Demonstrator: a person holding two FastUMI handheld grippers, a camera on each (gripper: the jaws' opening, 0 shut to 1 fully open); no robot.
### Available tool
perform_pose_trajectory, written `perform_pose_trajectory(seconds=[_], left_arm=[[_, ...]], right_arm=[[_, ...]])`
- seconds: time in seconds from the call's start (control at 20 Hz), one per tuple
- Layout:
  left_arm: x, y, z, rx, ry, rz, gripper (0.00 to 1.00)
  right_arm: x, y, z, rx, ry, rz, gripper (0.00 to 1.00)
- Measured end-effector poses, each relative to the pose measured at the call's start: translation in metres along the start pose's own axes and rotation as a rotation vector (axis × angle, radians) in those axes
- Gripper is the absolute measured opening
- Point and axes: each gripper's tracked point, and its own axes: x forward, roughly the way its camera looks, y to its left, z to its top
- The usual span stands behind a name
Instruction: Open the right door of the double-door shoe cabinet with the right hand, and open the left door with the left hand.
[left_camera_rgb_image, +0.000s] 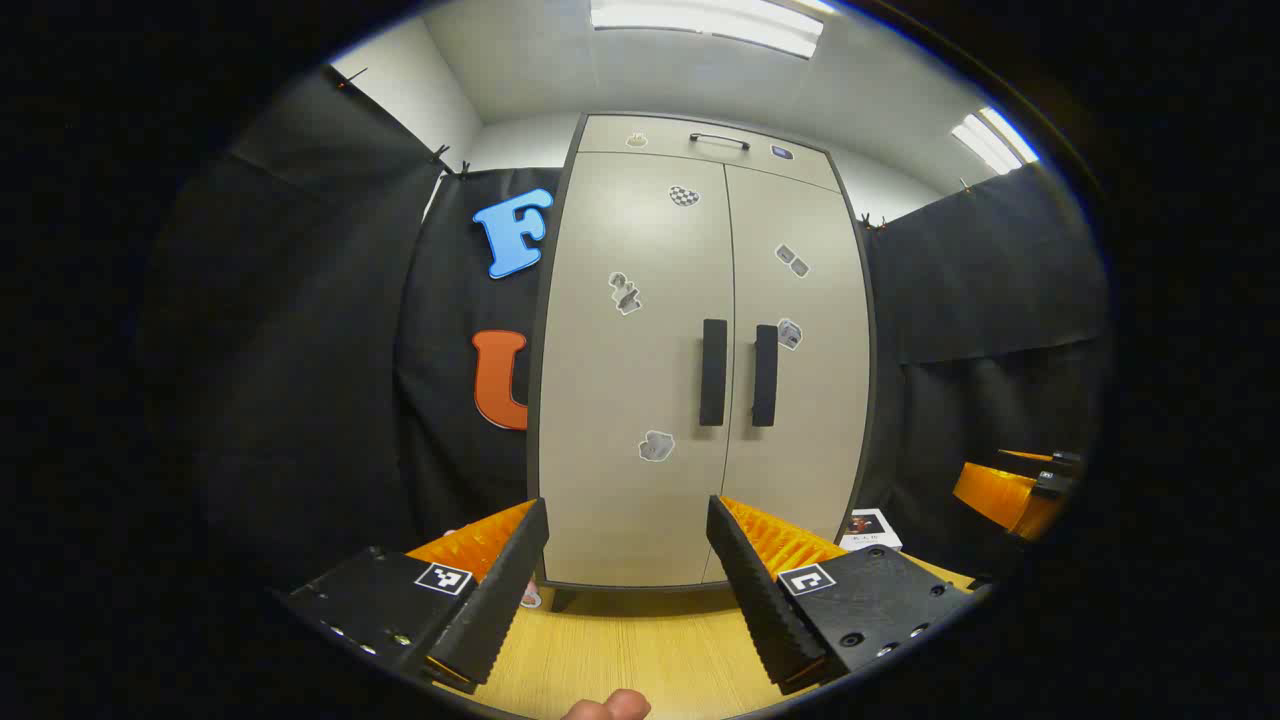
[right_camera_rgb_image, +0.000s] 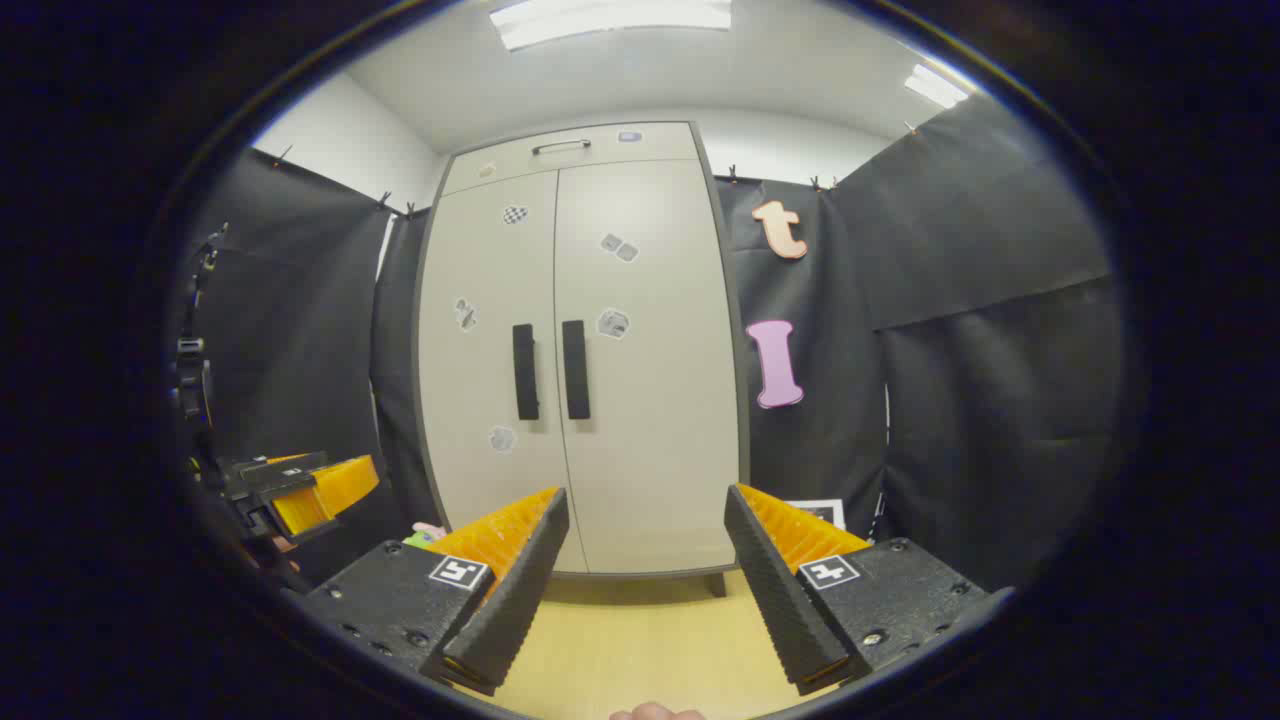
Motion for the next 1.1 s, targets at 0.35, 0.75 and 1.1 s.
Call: perform_pose_trajectory(seconds=[0.35,0.75,1.1], left_arm=[[-0.002,-0.008,0.002,0.009,-0.008,-0.017,0.95],[-0.002,-0.009,0.006,0.009,-0.02,-0.025,0.95],[0.003,-0.004,0.01,0.017,-0.04,-0.024,0.95]], right_arm=[[-0.009,0.009,0.0,-0.034,-0.007,0.018,0.98],[-0.011,0.017,0.01,-0.018,-0.032,0.024,0.98],[-0.009,0.019,0.007,-0.012,-0.025,0.016,0.98]])
